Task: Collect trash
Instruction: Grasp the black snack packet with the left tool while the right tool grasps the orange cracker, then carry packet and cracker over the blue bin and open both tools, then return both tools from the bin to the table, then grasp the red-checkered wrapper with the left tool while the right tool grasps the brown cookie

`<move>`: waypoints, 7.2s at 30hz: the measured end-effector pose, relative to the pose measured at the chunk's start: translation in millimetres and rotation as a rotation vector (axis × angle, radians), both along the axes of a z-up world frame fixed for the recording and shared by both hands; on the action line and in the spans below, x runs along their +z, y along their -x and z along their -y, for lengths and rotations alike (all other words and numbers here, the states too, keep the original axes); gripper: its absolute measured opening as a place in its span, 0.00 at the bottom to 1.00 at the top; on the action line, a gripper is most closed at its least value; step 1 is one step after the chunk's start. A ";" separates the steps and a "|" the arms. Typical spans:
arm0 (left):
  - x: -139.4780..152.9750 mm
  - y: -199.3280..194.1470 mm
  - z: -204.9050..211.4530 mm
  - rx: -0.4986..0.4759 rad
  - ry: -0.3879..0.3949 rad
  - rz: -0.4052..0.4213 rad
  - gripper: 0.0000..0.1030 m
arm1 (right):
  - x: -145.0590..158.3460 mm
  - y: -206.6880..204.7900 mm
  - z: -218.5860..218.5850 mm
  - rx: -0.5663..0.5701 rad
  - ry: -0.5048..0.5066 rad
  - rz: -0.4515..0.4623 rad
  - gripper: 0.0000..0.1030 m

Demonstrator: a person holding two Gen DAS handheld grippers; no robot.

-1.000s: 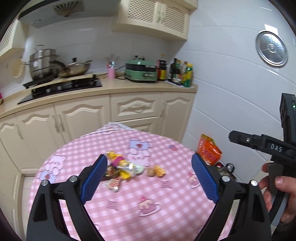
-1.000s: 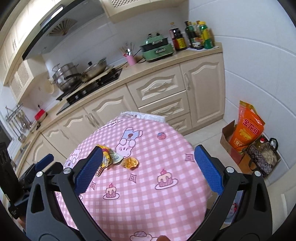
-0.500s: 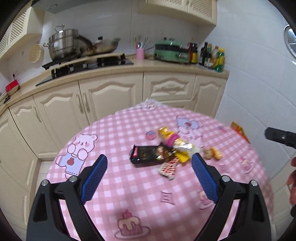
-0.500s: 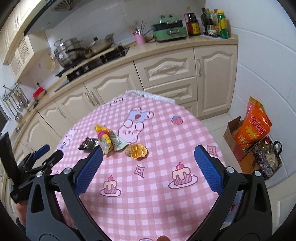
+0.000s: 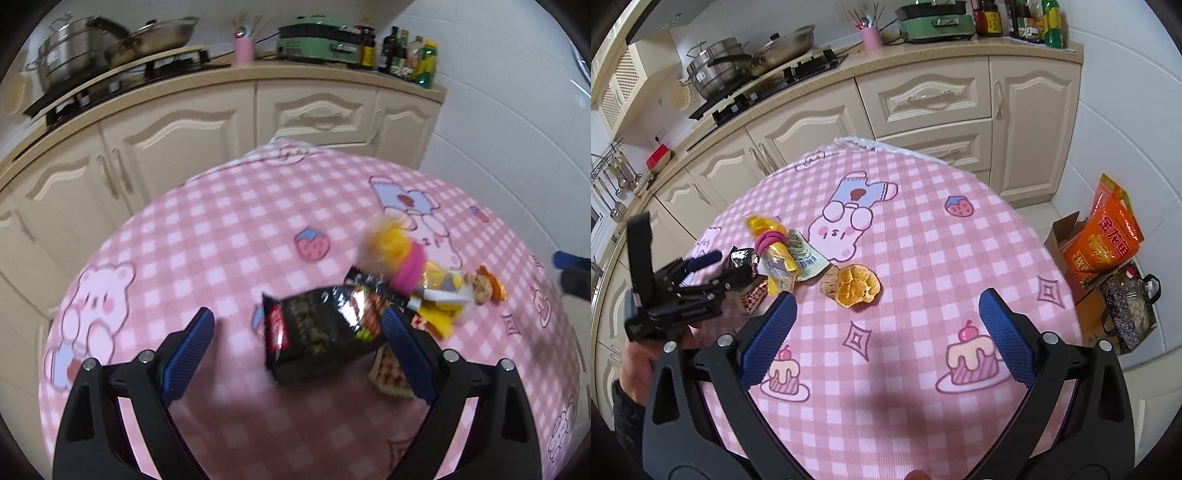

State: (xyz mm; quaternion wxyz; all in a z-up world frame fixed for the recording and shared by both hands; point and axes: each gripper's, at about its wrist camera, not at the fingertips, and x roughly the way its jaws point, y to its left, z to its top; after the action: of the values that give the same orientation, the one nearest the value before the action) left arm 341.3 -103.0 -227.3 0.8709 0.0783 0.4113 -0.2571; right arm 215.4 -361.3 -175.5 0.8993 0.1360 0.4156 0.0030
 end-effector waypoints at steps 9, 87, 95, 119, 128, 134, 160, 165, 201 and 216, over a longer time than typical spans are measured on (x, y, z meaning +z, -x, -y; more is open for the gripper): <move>-1.4 5.9 6.7 -0.052 0.031 -0.026 0.20 | -32.3 -21.4 -13.4 0.056 0.061 -0.062 0.94; 91.9 183.8 217.3 -0.378 0.210 0.043 0.10 | 26.7 205.2 199.2 -0.397 -0.074 0.224 0.35; 48.9 212.0 324.8 -0.523 0.098 -0.046 0.10 | -47.4 253.1 279.9 -0.600 -0.202 0.110 0.35; -88.4 246.6 470.7 -0.646 -0.245 -0.182 0.82 | -184.1 277.8 351.9 -0.805 -0.537 -0.055 0.93; -55.9 238.4 445.8 -0.592 -0.183 -0.143 0.87 | -155.2 275.5 339.5 -0.804 -0.453 -0.045 0.94; -19.2 237.0 420.0 -0.572 -0.107 -0.107 0.87 | -122.8 269.4 323.9 -0.774 -0.404 -0.009 0.94; 97.7 198.9 249.5 -0.358 0.119 0.082 0.87 | 15.6 192.9 207.1 -0.521 -0.219 0.165 0.94; 109.8 188.7 207.6 -0.285 0.145 0.118 0.87 | 36.8 171.7 175.1 -0.455 -0.188 0.191 0.94; 8.6 76.4 38.5 0.123 0.012 0.038 0.88 | 21.8 26.5 -0.4 -0.046 0.003 0.051 0.94; -3.0 73.0 30.6 0.094 0.045 -0.042 0.20 | -24.3 -22.0 -37.3 0.098 0.084 -0.031 0.92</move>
State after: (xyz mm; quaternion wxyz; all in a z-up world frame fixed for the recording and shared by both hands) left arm 268.4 -133.6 -230.3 0.8747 0.0339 0.4270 -0.2266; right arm 237.4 -324.0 -199.8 0.8964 0.0778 0.4354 0.0277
